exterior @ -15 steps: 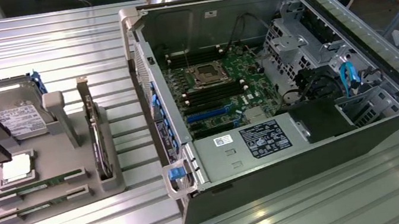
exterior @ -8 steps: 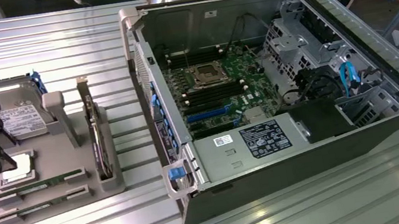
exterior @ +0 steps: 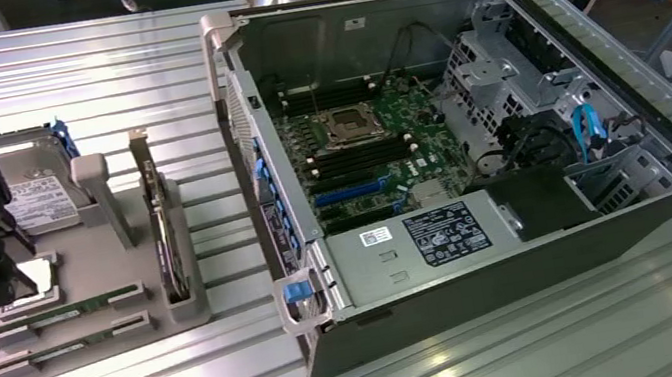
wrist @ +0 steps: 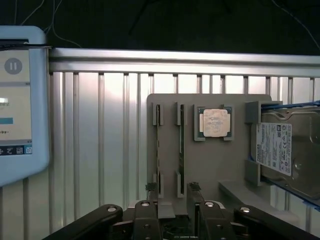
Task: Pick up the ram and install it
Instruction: 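Pick up the ram and move it above insertion slot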
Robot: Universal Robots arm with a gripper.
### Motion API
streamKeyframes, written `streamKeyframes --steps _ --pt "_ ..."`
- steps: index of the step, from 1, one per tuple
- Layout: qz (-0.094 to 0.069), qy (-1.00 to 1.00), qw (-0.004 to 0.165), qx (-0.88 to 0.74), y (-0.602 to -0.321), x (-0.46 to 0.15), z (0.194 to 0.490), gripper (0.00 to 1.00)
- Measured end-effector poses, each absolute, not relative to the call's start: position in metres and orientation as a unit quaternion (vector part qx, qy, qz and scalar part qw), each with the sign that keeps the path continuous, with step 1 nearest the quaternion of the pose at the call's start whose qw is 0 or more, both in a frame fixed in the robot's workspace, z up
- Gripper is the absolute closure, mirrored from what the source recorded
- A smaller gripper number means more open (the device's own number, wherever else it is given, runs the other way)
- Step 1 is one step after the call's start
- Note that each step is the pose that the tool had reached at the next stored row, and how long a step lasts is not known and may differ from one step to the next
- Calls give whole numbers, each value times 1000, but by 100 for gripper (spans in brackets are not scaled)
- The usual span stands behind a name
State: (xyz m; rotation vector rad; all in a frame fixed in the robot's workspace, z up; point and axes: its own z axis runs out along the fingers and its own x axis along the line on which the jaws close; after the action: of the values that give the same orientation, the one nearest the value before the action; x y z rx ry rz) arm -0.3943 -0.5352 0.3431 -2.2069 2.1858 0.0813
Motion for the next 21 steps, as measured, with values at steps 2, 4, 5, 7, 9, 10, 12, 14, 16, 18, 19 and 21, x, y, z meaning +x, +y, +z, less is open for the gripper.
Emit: streamKeyframes --steps 2,4,5,7,9,10,12,14,16,18,19,21 --pt "26 703 17 -710 -536 -394 336 64" --pt "26 703 17 -710 -536 -395 329 64" --pt "26 703 17 -710 -537 -395 327 64" --pt "26 703 17 -710 -538 -395 323 64" --pt "26 703 17 -710 -539 -395 319 64" --pt "26 703 17 -710 -540 -395 317 64" --pt "26 703 17 -710 -541 -395 313 64" --pt "26 703 17 -710 -542 -395 308 64" --pt "26 703 17 -710 -543 -395 305 64" --pt "26 703 17 -710 -545 -395 299 64" --pt "26 703 17 -710 -546 -395 296 64" --pt "26 703 17 -710 -548 -395 293 64"
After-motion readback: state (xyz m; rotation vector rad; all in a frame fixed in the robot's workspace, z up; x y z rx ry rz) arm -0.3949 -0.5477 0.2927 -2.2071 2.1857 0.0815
